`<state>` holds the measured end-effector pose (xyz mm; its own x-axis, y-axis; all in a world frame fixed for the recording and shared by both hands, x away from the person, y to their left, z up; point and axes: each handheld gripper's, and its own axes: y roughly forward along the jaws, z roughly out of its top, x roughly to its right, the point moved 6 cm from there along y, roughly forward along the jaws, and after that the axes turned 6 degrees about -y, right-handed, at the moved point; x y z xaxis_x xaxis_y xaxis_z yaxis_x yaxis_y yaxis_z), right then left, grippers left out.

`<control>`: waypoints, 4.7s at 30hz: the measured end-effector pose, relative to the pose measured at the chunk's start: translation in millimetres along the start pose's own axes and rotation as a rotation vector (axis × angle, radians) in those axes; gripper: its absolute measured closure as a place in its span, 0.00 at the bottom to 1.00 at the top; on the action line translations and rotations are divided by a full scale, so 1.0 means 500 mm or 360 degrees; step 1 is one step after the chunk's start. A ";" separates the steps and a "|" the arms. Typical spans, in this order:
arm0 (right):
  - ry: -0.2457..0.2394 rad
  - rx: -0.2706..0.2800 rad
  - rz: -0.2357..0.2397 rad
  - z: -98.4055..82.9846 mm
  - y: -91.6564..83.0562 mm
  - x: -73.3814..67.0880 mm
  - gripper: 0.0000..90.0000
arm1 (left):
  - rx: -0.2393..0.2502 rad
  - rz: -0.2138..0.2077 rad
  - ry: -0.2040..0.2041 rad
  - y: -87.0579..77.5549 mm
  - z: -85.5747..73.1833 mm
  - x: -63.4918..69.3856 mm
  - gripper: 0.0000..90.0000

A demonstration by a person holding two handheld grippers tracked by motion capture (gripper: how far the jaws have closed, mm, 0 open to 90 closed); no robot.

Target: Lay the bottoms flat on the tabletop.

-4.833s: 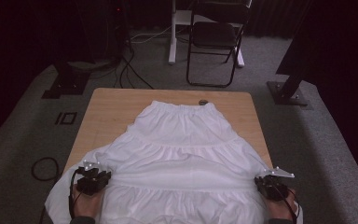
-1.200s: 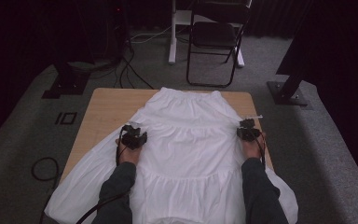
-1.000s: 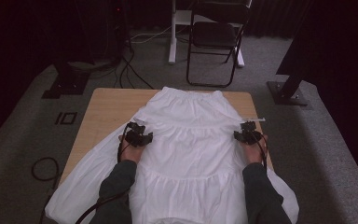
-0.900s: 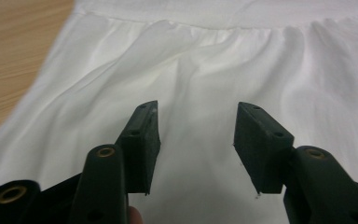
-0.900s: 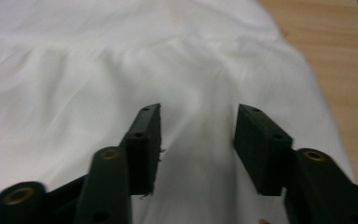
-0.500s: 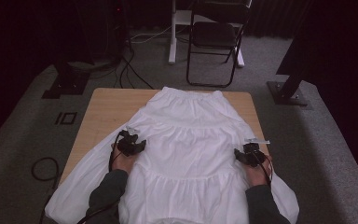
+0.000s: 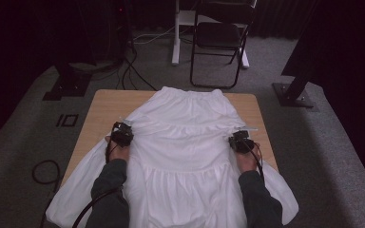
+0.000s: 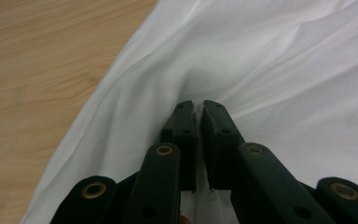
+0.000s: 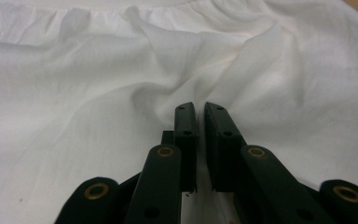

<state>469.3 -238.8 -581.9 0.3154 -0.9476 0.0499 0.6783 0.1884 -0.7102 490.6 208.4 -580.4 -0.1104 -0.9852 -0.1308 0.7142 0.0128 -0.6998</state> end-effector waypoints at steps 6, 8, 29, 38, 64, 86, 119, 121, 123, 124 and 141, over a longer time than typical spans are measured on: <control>-0.0135 0.0012 0.0116 0.040 0.034 -0.055 0.84 | 0.0008 0.0151 -0.0124 -0.009 -0.027 -0.083 0.94; -0.0194 0.0028 0.0121 0.049 0.043 -0.066 0.80 | 0.0002 0.0160 -0.0194 -0.012 -0.032 -0.098 0.94; -0.0085 -0.0110 -0.0278 0.032 0.030 0.065 0.94 | -0.0006 -0.0222 -0.0060 0.001 0.013 0.039 0.76; 0.0027 -0.0161 0.0002 0.000 -0.033 0.071 0.59 | 0.0101 -0.0394 -0.0023 -0.109 -0.014 0.025 0.64; -0.0108 -0.0067 0.0051 -0.253 -0.245 0.000 0.50 | 0.0042 -0.0294 -0.0025 -0.248 -0.260 -0.032 0.72; 0.0054 0.0074 -0.0122 -0.269 -0.311 0.053 0.54 | -0.0012 -0.0068 -0.0133 -0.266 -0.287 -0.116 0.74; 0.0181 -0.0067 -0.0473 -0.306 -0.312 0.175 0.99 | -0.0053 -0.0123 -0.0032 -0.287 -0.308 -0.122 0.95; 0.0194 -0.0063 -0.0492 -0.305 -0.318 0.174 0.96 | -0.0068 -0.0121 -0.0076 -0.288 -0.307 -0.125 0.94; 0.0165 -0.0035 -0.0482 -0.301 -0.327 0.158 0.79 | -0.0068 -0.0163 -0.0109 -0.293 -0.307 -0.120 0.83; 0.0153 0.0016 -0.0421 -0.296 -0.333 0.144 0.72 | -0.0046 -0.0226 -0.0131 -0.299 -0.308 -0.115 0.78; 0.0002 -0.0117 -0.0154 -0.324 -0.318 0.070 0.96 | -0.0086 -0.0398 -0.0076 -0.340 -0.354 -0.081 0.78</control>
<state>264.8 -343.5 -581.1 0.2498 -0.9608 0.1199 0.6551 0.0765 -0.7517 251.4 276.2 -580.3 -0.2456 -0.9658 0.0834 0.6304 -0.2244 -0.7431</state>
